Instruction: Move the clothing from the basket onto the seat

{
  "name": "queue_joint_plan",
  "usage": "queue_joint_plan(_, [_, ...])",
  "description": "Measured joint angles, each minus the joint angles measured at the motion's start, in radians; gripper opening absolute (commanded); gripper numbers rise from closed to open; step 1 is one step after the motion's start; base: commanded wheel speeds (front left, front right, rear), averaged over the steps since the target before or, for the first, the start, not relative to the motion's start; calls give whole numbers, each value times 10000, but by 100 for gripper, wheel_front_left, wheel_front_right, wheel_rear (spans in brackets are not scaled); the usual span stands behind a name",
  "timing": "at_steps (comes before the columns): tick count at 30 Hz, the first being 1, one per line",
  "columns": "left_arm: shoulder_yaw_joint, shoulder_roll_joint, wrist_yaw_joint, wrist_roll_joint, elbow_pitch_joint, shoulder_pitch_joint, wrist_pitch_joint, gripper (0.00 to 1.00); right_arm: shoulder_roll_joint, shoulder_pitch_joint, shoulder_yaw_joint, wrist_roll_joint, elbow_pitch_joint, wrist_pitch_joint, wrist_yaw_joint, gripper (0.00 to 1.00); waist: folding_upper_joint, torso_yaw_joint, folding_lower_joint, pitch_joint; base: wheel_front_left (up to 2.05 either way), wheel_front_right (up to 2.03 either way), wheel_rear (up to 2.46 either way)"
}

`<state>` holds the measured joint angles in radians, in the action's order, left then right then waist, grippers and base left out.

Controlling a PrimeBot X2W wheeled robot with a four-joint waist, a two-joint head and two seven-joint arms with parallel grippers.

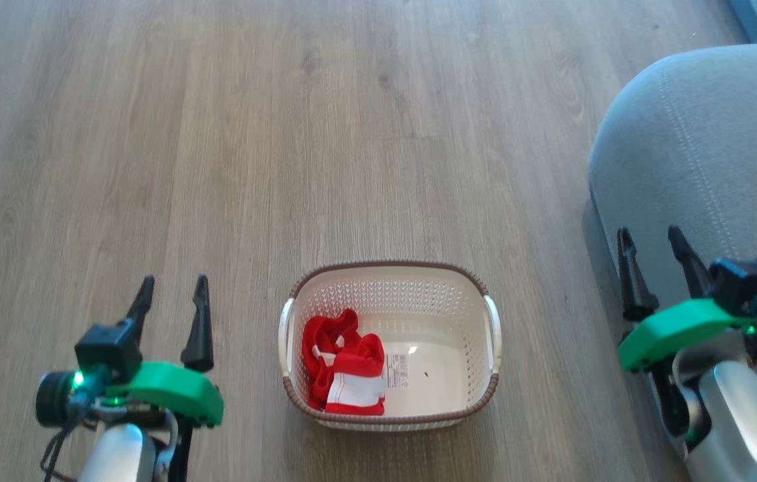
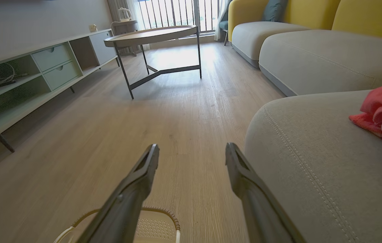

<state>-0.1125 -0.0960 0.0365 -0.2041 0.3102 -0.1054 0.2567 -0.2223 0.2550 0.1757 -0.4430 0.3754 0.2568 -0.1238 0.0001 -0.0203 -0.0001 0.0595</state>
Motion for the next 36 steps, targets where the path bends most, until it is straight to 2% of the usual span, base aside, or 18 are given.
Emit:
queue_joint_plan(7, [368, 232, 165, 280, -349, 744, 0, 100, 309, -823, -171, 213, -188, 0, 0, 100, 0, -135, 0, -369, 0, 0, 0])
queue_joint_plan(15, [424, 399, 347, 581, -650, 1129, 0, 100, 462, -1031, -533, 374, -560, 0, 0, 100, 0, -143, 0, -585, 0, 0, 0])
queue_joint_plan(36, [454, 447, 351, 719, -871, 1292, 0, 100, 669, -1303, -700, 650, -832, 0, 0, 100, 0, -146, 0, -485, 0, 0, 0])
